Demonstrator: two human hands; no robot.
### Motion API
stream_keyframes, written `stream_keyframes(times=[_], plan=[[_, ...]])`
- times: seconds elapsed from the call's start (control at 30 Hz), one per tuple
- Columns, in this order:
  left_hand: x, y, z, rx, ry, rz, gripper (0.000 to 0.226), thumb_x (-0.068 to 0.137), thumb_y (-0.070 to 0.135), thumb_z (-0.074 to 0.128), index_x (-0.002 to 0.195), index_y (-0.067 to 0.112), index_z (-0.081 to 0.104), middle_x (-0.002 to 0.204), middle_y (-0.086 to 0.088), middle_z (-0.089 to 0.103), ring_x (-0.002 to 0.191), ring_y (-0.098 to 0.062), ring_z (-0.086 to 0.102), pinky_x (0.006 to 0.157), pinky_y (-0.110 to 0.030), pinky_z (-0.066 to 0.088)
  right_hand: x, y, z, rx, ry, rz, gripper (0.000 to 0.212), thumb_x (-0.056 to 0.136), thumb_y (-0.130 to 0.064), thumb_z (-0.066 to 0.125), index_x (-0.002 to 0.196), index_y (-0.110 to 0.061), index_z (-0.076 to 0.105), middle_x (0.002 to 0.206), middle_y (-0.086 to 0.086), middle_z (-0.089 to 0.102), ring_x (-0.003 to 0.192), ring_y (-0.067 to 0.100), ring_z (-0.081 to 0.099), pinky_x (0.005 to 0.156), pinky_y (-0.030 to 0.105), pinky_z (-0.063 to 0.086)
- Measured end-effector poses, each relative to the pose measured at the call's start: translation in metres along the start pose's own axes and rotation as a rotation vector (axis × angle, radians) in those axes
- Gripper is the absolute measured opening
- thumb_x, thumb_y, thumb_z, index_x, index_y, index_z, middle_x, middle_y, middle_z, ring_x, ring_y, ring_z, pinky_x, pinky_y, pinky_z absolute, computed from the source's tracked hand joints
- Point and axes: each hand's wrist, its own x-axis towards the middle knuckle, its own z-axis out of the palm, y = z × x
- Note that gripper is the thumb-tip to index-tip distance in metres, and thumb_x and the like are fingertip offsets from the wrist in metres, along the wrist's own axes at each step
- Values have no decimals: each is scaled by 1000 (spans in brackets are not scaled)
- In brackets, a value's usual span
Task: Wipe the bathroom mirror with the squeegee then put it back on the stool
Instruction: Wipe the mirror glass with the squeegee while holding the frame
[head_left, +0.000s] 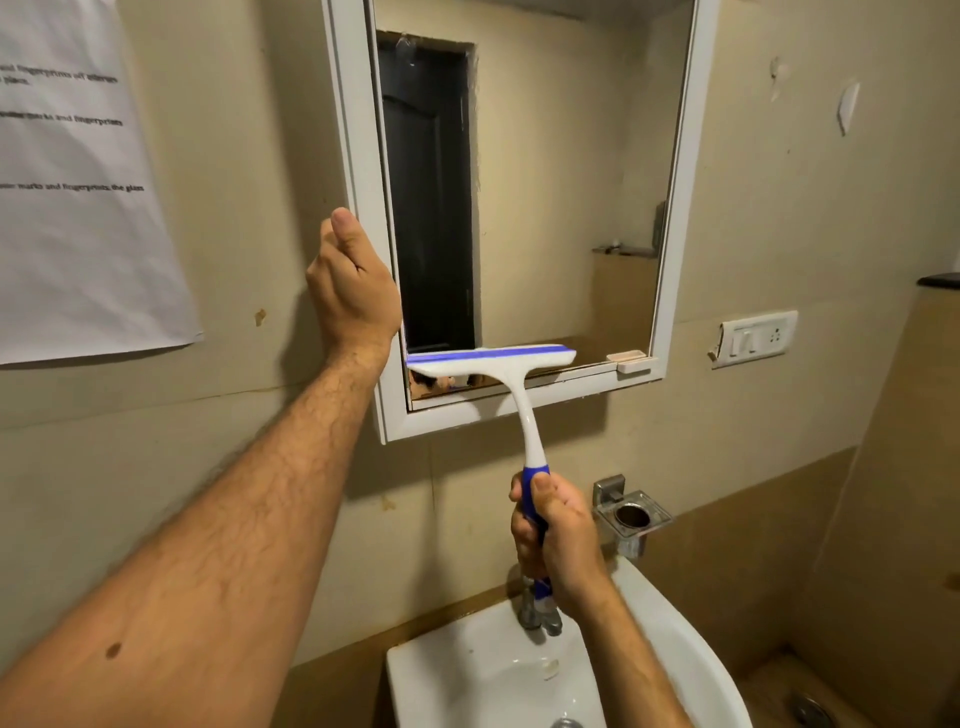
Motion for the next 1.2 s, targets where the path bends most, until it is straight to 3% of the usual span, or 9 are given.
stream_keyframes(times=[0.13, 0.27, 0.33, 0.5, 0.7, 0.77, 0.87, 0.97, 1.2], plan=[[1, -1, 0, -2, 1, -18, 44, 103, 26, 28, 89, -1, 60, 72, 7, 54, 74, -2, 50, 56, 3, 24, 4, -16, 0, -32, 15, -29, 35, 102, -33, 36, 81, -14, 56, 51, 0, 39, 39, 10, 26, 40, 21, 21], [0, 1, -1, -1, -8, -10, 42, 103, 25, 29, 84, 2, 59, 66, 9, 49, 63, 13, 47, 53, 2, 25, 11, -27, -1, -81, 18, -47, 35, 102, -32, 35, 82, -13, 56, 51, -1, 41, 39, 10, 28, 42, 24, 22], [0, 1, -2, 0, -9, -13, 43, 103, 27, 29, 86, 2, 60, 70, 3, 54, 68, 3, 47, 56, 1, 26, 4, -18, -3, -82, 13, -25, 35, 102, -31, 35, 81, -12, 55, 52, 1, 40, 40, 11, 28, 43, 24, 23], [-33, -19, -11, 79, -34, -105, 49, 102, 35, 25, 89, 2, 59, 89, -20, 64, 83, -24, 48, 69, -31, 30, -6, -3, -9, -33, -6, -13, 33, 91, -38, 44, 79, -9, 54, 54, 7, 31, 41, 11, 20, 41, 23, 14], [-43, -29, -15, 78, -50, -101, 39, 102, 36, 23, 77, 20, 49, 73, 5, 50, 65, 4, 36, 60, -11, 23, 19, -25, -4, 30, -4, -87, 36, 99, -37, 38, 79, -13, 56, 51, 2, 37, 40, 13, 24, 41, 24, 19], [-45, -30, -14, 58, -39, -98, 42, 102, 34, 25, 77, 15, 52, 73, -1, 56, 67, -3, 41, 61, -9, 23, 20, -19, -3, 22, -5, -84, 37, 100, -37, 37, 80, -12, 55, 51, 1, 39, 40, 12, 27, 41, 23, 22], [-47, -35, -13, 51, -19, -96, 48, 101, 34, 25, 79, 6, 57, 80, -15, 63, 75, -18, 44, 64, -18, 23, 8, 2, -5, 6, -6, -42, 36, 94, -40, 42, 77, -11, 54, 51, 2, 38, 39, 11, 28, 38, 19, 26], [-47, -38, -13, 54, -25, -97, 48, 101, 35, 24, 78, 7, 56, 79, -15, 62, 74, -18, 44, 65, -22, 25, -9, 16, -9, 13, -3, 23, 36, 85, -43, 45, 76, -9, 53, 50, 4, 33, 41, 12, 22, 40, 22, 18], [-49, -34, -16, 32, -50, -122, 48, 99, 42, 21, 77, 13, 53, 72, 2, 55, 66, -4, 40, 61, -16, 24, 9, -25, -7, -35, -14, -26, 35, 101, -34, 37, 79, -13, 55, 49, 0, 38, 39, 12, 23, 43, 23, 19]])
